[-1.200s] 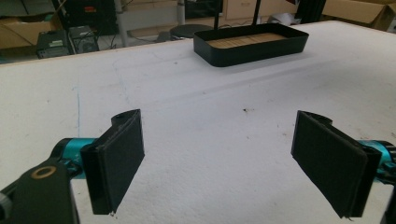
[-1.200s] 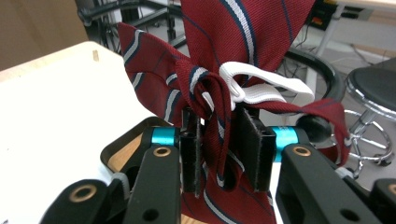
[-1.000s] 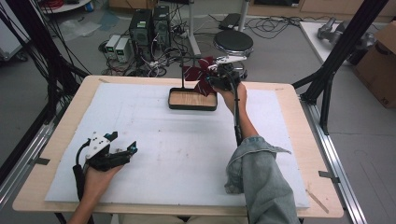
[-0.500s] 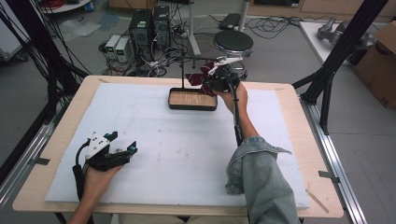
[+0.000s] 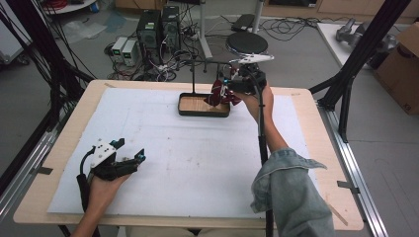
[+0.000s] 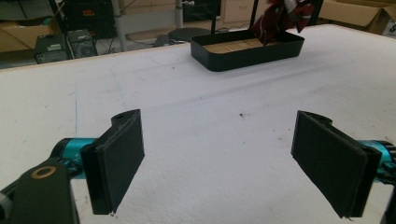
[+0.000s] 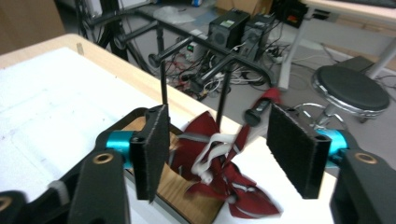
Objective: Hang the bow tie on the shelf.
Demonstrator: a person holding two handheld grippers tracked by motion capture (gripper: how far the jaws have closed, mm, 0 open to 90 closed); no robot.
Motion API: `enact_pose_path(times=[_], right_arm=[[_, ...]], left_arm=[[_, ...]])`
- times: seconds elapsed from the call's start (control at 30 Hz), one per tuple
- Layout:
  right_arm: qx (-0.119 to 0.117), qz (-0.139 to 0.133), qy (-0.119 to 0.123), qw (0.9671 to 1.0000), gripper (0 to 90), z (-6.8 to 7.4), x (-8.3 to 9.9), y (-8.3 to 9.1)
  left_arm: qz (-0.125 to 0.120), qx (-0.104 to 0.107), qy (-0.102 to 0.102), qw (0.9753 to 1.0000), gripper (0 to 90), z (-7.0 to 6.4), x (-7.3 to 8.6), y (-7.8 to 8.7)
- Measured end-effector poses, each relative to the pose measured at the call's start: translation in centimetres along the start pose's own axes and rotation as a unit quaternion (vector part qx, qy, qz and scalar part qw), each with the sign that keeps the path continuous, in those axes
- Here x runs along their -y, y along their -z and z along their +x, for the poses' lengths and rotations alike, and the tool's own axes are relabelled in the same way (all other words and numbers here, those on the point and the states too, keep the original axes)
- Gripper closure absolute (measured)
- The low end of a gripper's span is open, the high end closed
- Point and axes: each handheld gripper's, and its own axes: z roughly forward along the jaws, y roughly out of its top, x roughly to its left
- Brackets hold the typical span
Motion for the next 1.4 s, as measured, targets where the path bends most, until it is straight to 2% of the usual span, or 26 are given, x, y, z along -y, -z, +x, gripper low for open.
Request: enact_pose_path(times=[0.03,0.07,0.1,0.13,0.17,0.23,0.27,0.3,0.33,0.47,0.53,0.57,0.6,0.73,0.77,0.8,0.83,0.87,0.93,1.1,1.27,1.4], right_arm=[[0.0,0.0,0.0,1.0,37.1,0.0,0.0,0.0],[0.001,-0.009,-0.005,0.9999,34.8,-0.1,-0.1,1.3],[0.001,-0.009,-0.005,0.9999,34.8,-0.1,-0.1,1.3],[0.003,-0.02,-0.013,0.9997,32.7,-0.3,0.1,2.7],[0.003,-0.02,-0.013,0.9997,32.7,-0.3,0.1,2.7],[0.012,-0.029,-0.012,0.9994,30.6,-0.2,0.4,4.0],[0.014,-0.034,-0.013,0.9992,29.3,-0.1,0.9,5.2],[0.014,-0.034,-0.013,0.9992,29.3,-0.1,0.9,5.2],[0.012,-0.042,-0.023,0.9988,27.8,0.0,1.6,6.5],[0.027,-0.072,-0.029,0.9966,26.9,0.6,3.6,9.2],[0.033,-0.086,-0.034,0.9952,26.6,0.9,4.9,10.5],[0.033,-0.086,-0.034,0.9952,26.6,0.9,4.9,10.5],[0.04,-0.099,-0.041,0.9934,25.9,1.2,6.4,11.7],[0.059,-0.113,-0.05,0.9906,24.1,1.8,9.8,13.8],[0.059,-0.113,-0.05,0.9906,24.1,1.8,9.8,13.8],[0.07,-0.119,-0.057,0.9887,24.0,2.0,11.7,14.7],[0.07,-0.119,-0.057,0.9887,24.0,2.0,11.7,14.7],[0.083,-0.127,-0.066,0.9862,24.0,2.2,13.6,15.3],[0.089,-0.13,-0.083,0.984,23.8,2.3,15.6,15.6],[0.101,-0.117,-0.107,0.9822,23.6,2.2,19.4,15.3],[0.103,-0.105,-0.115,0.9823,23.6,2.4,21.1,14.9],[0.1,-0.098,-0.117,0.9832,23.5,2.5,21.4,14.7]], left_arm=[[0.0,0.0,0.0,1.0,17.2,0.0,0.0,0.0],[0.0,0.0,0.002,1.0,17.2,0.0,0.0,0.0],[0.0,0.0,0.002,1.0,17.2,0.0,0.0,0.0],[0.0,0.0,0.001,1.0,17.2,0.0,0.0,0.0],[0.0,0.0,0.001,1.0,17.2,0.0,0.0,0.0],[0.0,0.001,0.002,1.0,17.2,0.1,0.0,0.0],[-0.001,0.0,0.0,1.0,17.2,0.0,-0.1,0.1],[-0.001,0.0,0.0,1.0,17.2,0.0,-0.1,0.1],[-0.002,0.0,0.0,1.0,17.2,0.0,-0.1,0.2],[-0.004,-0.001,0.001,1.0,17.2,0.0,-0.1,0.2],[-0.006,-0.002,0.002,1.0,17.2,-0.1,-0.1,0.2],[-0.005,-0.001,0.003,1.0,17.2,-0.1,-0.1,0.3],[-0.006,-0.002,0.002,1.0,17.2,-0.1,-0.1,0.3],[-0.007,-0.005,0.004,1.0,17.2,0.0,-0.1,0.3],[-0.007,-0.005,0.004,1.0,17.2,0.0,-0.1,0.3],[-0.005,-0.006,0.002,1.0,17.2,0.0,-0.1,0.3],[-0.005,-0.006,0.002,1.0,17.2,0.0,-0.1,0.3],[-0.005,-0.007,0.003,1.0,17.2,0.0,0.0,0.3],[-0.004,-0.007,0.003,1.0,17.1,0.0,0.0,0.3],[-0.004,-0.01,0.002,0.9999,17.1,0.0,0.0,0.3],[-0.004,-0.011,0.002,0.9999,17.1,0.1,0.0,0.3],[-0.006,-0.011,0.002,0.9999,17.1,0.1,0.0,0.4]])
